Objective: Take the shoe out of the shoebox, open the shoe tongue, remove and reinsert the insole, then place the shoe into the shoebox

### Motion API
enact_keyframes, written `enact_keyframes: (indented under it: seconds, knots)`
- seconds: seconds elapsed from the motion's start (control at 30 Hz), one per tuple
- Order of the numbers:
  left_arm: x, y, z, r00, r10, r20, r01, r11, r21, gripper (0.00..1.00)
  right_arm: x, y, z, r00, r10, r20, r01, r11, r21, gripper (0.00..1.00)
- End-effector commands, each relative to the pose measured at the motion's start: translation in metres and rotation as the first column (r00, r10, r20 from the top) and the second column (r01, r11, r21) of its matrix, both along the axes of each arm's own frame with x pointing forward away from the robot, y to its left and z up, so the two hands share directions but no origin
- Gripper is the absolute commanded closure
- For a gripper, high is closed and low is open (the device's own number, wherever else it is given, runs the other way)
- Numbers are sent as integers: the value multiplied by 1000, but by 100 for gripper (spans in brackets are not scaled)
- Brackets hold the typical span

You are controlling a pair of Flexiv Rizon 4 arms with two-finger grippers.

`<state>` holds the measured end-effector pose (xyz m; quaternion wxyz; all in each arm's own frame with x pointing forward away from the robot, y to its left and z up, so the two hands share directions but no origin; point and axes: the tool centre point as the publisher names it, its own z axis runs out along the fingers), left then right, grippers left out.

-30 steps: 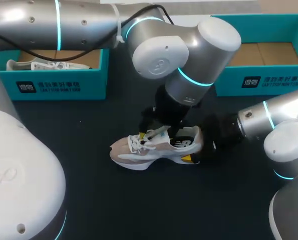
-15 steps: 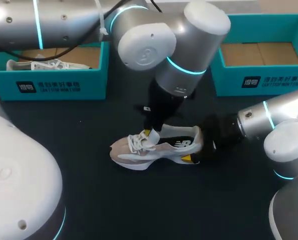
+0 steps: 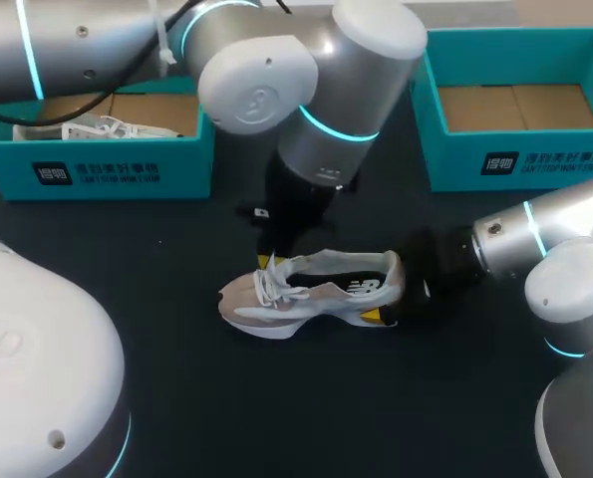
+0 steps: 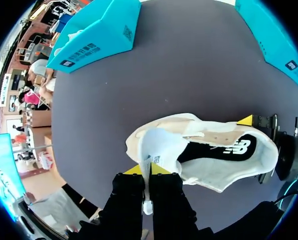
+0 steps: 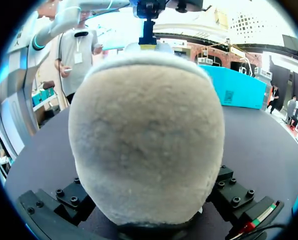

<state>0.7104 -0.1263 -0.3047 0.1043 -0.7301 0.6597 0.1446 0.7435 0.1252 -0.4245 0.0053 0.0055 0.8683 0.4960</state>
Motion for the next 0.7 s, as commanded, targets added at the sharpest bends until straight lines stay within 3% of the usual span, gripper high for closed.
enact_keyframes:
  seconds: [0.03,0.23,0.7]
  knots:
    - [-1,16,-6,1000,22,2,-22,1000,-22,100,3,3,-3,1000,-1,-1,1,1000,-5,100]
    - [-5,28,-26,998,49,31,-50,998,35,100,3,3,-3,1000,-1,-1,1,1000,-5,100]
    - [-4,52,-50,992,122,39,-126,987,99,100,3,3,-3,1000,-1,-1,1,1000,-5,100]
